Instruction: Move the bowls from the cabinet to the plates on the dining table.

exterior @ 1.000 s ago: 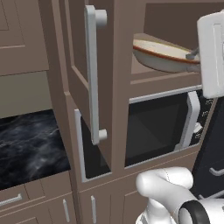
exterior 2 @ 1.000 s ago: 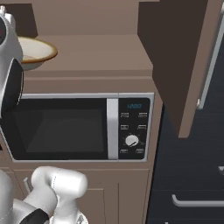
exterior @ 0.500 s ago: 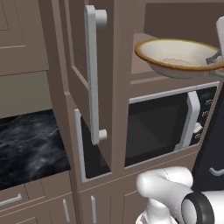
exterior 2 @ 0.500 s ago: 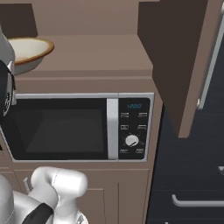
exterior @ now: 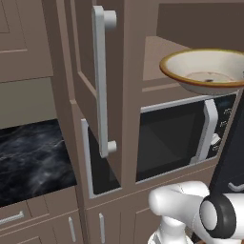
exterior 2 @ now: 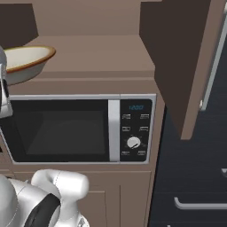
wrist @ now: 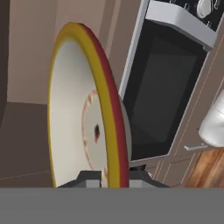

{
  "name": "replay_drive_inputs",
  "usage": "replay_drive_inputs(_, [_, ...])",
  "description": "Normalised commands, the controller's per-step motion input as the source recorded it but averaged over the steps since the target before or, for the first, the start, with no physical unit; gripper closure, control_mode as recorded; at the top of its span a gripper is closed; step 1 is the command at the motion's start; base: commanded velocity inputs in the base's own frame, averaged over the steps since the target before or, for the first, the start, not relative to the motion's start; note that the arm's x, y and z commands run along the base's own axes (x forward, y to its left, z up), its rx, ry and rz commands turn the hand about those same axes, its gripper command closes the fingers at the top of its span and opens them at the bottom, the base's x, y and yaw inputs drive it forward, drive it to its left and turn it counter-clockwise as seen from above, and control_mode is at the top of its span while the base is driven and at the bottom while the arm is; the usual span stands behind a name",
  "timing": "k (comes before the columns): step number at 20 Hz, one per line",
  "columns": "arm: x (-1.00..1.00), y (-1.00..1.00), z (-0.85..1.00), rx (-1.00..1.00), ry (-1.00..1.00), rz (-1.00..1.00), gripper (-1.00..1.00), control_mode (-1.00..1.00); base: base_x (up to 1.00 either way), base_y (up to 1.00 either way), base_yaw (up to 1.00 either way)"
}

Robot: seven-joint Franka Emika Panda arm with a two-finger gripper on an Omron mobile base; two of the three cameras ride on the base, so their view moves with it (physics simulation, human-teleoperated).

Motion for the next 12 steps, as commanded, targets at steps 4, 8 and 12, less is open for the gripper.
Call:
replay_drive_inputs(4, [-0.29,-0.11,0.00,0.00,0.06,0.00,1.00,-1.00,0.00,0.00,0.00])
replay_drive_inputs(8, [0.00,0.00,0.00,0.00,0.00,0.00,1.00,1.00,-0.31,-0.06,0.00])
replay_drive_inputs(12, [0.00,0.00,0.00,0.00,0.00,0.00,1.00,1.00,-0.46,0.00,-0.04])
